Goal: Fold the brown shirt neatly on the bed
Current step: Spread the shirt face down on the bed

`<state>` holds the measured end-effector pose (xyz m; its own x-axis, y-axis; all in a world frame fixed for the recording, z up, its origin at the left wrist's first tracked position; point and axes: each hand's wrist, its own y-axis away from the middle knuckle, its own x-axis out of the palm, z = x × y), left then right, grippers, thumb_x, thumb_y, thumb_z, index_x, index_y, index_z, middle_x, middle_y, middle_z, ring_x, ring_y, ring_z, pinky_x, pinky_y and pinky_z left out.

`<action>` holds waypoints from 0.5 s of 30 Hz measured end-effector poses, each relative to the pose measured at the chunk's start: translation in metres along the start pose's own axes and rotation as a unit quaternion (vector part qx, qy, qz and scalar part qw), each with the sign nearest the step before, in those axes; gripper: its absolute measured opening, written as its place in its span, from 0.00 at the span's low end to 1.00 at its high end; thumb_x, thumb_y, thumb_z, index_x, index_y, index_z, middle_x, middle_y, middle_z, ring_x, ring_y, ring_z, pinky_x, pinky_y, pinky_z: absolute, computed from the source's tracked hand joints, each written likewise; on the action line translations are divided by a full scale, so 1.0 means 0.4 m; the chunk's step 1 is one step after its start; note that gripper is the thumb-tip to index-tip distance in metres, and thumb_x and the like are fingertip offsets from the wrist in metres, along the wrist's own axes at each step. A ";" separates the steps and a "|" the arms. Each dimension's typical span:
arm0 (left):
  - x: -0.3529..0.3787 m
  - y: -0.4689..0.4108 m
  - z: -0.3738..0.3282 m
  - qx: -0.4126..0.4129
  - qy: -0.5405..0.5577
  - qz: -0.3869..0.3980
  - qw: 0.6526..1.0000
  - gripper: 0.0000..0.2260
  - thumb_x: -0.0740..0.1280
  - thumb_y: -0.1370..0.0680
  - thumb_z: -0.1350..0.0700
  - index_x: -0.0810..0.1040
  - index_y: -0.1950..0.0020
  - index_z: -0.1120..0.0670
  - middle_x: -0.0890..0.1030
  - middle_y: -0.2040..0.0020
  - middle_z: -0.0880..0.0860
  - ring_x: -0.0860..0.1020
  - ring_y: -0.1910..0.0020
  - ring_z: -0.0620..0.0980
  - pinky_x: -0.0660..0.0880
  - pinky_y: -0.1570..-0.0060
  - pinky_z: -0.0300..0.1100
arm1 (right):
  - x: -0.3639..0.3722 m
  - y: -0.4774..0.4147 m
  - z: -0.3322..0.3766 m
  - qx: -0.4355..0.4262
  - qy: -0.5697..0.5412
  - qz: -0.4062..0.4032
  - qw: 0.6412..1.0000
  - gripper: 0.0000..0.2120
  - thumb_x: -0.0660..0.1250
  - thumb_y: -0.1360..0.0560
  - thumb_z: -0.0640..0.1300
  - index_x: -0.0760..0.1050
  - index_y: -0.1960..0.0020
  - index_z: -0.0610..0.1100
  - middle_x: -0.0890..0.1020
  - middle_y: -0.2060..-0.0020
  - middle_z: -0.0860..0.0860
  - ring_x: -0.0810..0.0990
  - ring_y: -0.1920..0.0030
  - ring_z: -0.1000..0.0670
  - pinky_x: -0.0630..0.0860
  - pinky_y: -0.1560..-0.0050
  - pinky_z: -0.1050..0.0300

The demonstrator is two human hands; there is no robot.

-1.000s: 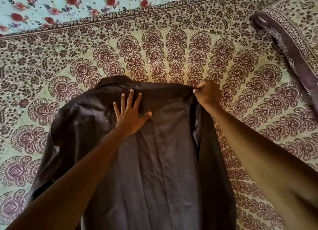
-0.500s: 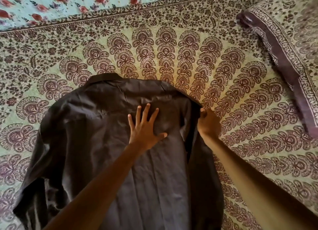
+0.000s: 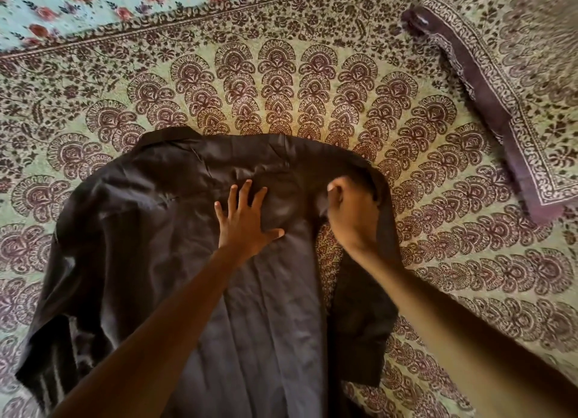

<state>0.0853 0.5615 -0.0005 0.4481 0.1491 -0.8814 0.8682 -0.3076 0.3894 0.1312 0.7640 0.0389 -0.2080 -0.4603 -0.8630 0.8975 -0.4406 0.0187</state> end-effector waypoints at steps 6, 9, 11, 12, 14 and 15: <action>0.041 0.116 -0.030 0.011 0.020 -0.078 0.997 0.29 0.69 0.27 0.42 0.66 0.29 0.48 0.63 0.30 0.53 0.65 0.33 0.58 0.66 0.36 0.56 | 0.058 0.192 -0.018 0.207 0.002 0.134 0.969 0.16 0.56 0.20 0.55 0.77 0.46 0.47 0.83 0.51 0.46 0.82 0.49 0.42 0.78 0.50 0.47; 0.067 0.155 -0.027 0.020 0.022 -0.059 0.998 0.30 0.68 0.27 0.42 0.64 0.28 0.48 0.61 0.28 0.52 0.64 0.31 0.56 0.66 0.35 0.57 | 0.046 0.197 -0.049 0.210 -0.015 0.062 0.976 0.12 0.60 0.22 0.52 0.76 0.46 0.48 0.82 0.50 0.46 0.80 0.47 0.42 0.77 0.49 0.45; 0.069 0.164 -0.030 0.023 0.014 -0.050 0.998 0.32 0.68 0.27 0.42 0.62 0.27 0.48 0.60 0.27 0.52 0.63 0.30 0.56 0.66 0.34 0.57 | 0.024 0.189 -0.079 0.185 0.083 0.050 0.978 0.14 0.66 0.25 0.51 0.74 0.42 0.47 0.77 0.44 0.44 0.75 0.42 0.40 0.74 0.45 0.44; 0.065 0.163 -0.036 0.018 0.013 -0.043 0.999 0.32 0.69 0.27 0.42 0.62 0.26 0.48 0.59 0.26 0.52 0.63 0.29 0.56 0.65 0.33 0.57 | 0.010 0.183 -0.096 0.182 0.128 0.055 0.973 0.18 0.68 0.26 0.51 0.72 0.39 0.46 0.74 0.40 0.43 0.73 0.39 0.39 0.73 0.43 0.42; 0.055 0.156 -0.052 0.001 0.018 -0.027 0.999 0.33 0.69 0.27 0.42 0.62 0.27 0.49 0.59 0.27 0.53 0.62 0.29 0.57 0.65 0.33 0.57 | -0.019 0.169 -0.128 0.186 0.154 0.071 0.968 0.24 0.72 0.27 0.49 0.68 0.35 0.47 0.70 0.36 0.41 0.71 0.37 0.37 0.74 0.43 0.39; 0.051 0.152 -0.062 -0.009 0.022 -0.018 1.000 0.33 0.69 0.28 0.42 0.62 0.27 0.49 0.59 0.27 0.54 0.61 0.29 0.58 0.65 0.32 0.58 | -0.029 0.162 -0.147 0.179 0.144 0.083 0.970 0.25 0.72 0.27 0.45 0.67 0.34 0.47 0.71 0.36 0.41 0.73 0.38 0.37 0.76 0.46 0.40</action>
<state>0.1525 0.5692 0.0120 0.4251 0.2007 -0.8826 0.8875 -0.2841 0.3629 0.2144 0.7860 0.0205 0.0910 -0.3352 -0.9377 0.7062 -0.6422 0.2981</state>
